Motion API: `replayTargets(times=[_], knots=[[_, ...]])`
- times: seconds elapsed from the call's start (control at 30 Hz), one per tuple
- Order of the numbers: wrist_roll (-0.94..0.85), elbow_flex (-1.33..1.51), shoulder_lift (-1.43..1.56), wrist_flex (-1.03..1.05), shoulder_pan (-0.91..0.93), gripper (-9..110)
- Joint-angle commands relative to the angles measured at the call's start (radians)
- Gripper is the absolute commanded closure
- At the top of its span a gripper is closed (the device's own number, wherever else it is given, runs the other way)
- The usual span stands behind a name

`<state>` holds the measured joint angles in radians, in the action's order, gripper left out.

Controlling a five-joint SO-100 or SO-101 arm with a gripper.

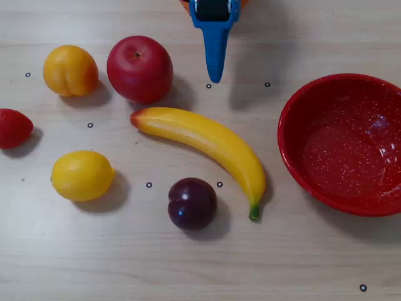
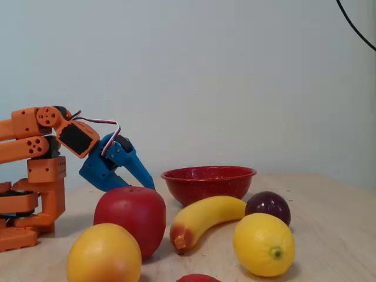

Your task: Put the lemon in the red bowl.

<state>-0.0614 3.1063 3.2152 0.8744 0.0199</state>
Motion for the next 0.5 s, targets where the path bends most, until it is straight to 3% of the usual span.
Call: replayTargets(times=[0.0,0.47], knots=[[0.023,0.012,0.014,0.006,0.021,101],[0.012,0.009,-0.003,-0.005,0.015,101]])
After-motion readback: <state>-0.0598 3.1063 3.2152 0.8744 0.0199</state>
